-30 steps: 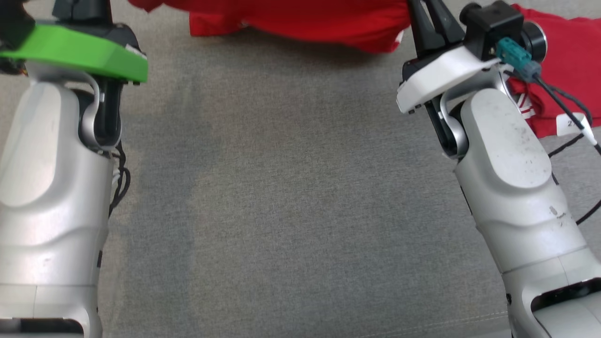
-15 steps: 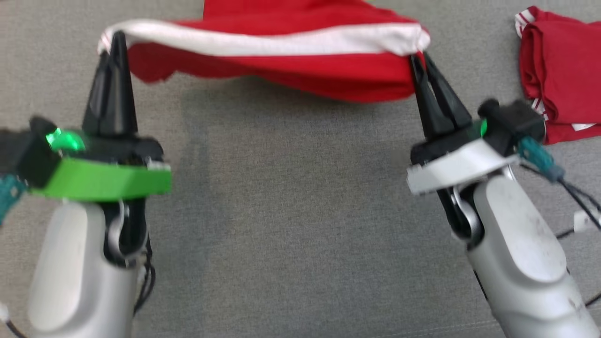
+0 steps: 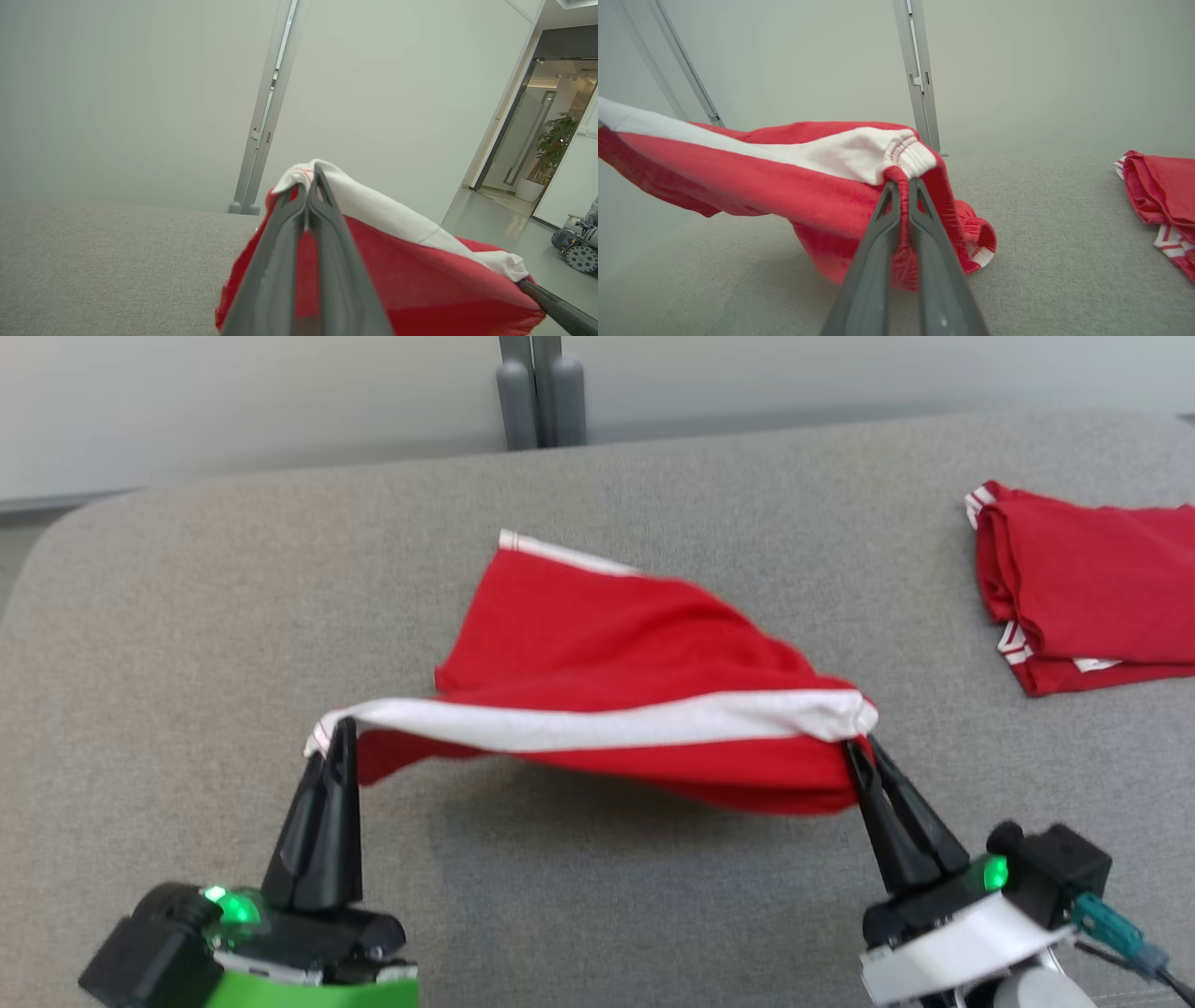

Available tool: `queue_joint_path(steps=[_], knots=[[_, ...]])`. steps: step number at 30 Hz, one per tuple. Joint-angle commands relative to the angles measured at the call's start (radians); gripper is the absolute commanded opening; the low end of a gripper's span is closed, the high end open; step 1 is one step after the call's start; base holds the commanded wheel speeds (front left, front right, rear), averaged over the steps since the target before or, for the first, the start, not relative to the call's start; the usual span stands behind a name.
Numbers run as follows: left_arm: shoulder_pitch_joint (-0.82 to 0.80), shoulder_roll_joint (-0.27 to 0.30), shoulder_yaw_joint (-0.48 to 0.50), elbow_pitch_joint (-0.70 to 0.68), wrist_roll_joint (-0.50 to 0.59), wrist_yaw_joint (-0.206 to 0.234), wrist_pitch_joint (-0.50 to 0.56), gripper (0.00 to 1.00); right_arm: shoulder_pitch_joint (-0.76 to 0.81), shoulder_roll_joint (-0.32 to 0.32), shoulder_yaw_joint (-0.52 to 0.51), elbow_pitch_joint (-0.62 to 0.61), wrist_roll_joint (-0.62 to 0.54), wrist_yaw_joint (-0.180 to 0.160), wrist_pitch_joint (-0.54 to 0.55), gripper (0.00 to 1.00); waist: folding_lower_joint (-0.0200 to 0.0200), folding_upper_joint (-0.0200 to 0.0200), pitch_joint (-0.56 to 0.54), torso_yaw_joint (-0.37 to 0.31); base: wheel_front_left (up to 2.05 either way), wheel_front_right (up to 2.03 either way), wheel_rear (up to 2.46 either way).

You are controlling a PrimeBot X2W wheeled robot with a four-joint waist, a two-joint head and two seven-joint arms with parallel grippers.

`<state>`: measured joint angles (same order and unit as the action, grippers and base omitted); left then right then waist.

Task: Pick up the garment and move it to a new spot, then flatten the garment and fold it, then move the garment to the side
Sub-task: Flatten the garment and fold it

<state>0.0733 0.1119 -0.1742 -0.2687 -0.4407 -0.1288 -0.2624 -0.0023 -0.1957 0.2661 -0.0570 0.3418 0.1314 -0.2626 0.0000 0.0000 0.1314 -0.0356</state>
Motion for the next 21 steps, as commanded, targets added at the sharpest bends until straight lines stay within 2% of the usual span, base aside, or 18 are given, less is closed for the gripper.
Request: queue_joint_path(steps=[1,6,10,14,21], knots=[[0.038,-0.001,-0.003,-0.024,0.007,-0.002,-0.003,0.00,0.038,-0.010,0.001,-0.019,0.005,-0.001,-0.003,0.00,0.0000,0.0000,-0.079,0.007,0.00,0.00,0.00],[0.138,0.003,-0.032,-0.091,0.018,-0.002,-0.003,0.00,0.141,-0.043,0.013,-0.071,0.013,-0.001,-0.003,0.00,0.0000,0.0000,-0.084,-0.018,0.00,0.00,0.00],[0.155,0.007,-0.040,-0.078,0.005,-0.002,-0.003,0.00,0.161,-0.049,0.013,-0.040,0.028,-0.001,-0.003,0.00,0.0000,0.0000,-0.073,-0.039,0.00,0.00,0.00],[0.104,0.017,-0.038,0.000,-0.028,-0.002,-0.002,0.00,0.126,-0.030,0.029,0.021,0.040,-0.001,-0.003,0.00,0.0000,0.0000,-0.053,-0.059,0.00,0.00,0.00],[-0.064,0.078,-0.061,0.225,-0.045,-0.002,-0.002,0.00,0.033,0.038,0.029,0.160,0.042,-0.001,-0.003,0.00,0.0000,0.0000,0.000,-0.099,0.00,0.00,0.00]])
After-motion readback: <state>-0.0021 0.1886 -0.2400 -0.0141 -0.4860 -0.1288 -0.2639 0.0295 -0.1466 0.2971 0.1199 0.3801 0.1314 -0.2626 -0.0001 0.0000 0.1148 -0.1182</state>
